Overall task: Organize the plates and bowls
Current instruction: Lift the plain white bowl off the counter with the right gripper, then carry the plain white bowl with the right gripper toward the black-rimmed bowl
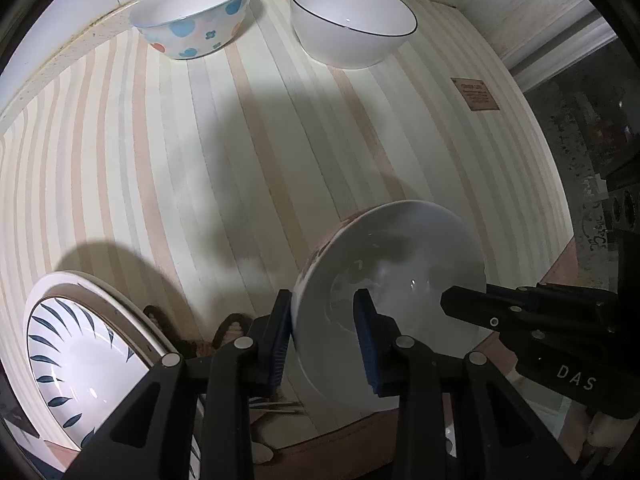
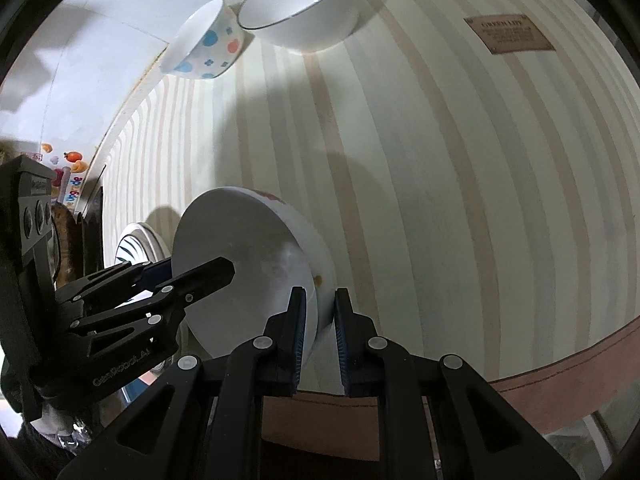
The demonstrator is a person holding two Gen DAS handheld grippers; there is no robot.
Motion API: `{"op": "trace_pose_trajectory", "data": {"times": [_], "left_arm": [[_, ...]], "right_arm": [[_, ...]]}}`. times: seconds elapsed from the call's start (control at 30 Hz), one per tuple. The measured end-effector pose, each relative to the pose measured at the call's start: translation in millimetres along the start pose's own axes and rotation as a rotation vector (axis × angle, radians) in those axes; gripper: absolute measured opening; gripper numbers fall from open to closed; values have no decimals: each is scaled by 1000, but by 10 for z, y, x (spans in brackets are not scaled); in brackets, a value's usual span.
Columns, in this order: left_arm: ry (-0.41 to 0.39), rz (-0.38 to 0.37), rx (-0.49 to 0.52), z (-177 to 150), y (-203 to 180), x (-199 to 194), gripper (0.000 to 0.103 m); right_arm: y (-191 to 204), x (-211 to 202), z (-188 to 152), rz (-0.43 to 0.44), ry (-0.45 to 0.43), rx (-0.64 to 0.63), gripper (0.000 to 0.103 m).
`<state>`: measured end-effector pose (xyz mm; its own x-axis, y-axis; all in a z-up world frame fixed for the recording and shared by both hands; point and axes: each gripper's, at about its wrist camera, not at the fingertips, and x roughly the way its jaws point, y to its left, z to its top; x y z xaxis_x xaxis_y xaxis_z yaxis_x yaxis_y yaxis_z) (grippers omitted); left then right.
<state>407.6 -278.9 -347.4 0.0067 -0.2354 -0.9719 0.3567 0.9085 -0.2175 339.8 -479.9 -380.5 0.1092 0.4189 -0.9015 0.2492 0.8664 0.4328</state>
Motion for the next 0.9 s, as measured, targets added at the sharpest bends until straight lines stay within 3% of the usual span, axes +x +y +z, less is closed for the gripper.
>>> {"op": "trace_pose_trajectory", "data": {"times": [0.63,0.77,0.83,0.9], "left_arm": [[33,21,-52,30,37,23,29],[-45,1,-93,48,134,-474,29],[-90,-6,-116,178,184,-675,40],[-133,-17,-147,418,231,-800,44]], "right_arm": [[19,82,125,2,42,-15,18],[-16,-169,214,37,41,-9,18],[-60,-425,310,56,1,2,18],[-88,-664,459,66,-51,3,21]]}}
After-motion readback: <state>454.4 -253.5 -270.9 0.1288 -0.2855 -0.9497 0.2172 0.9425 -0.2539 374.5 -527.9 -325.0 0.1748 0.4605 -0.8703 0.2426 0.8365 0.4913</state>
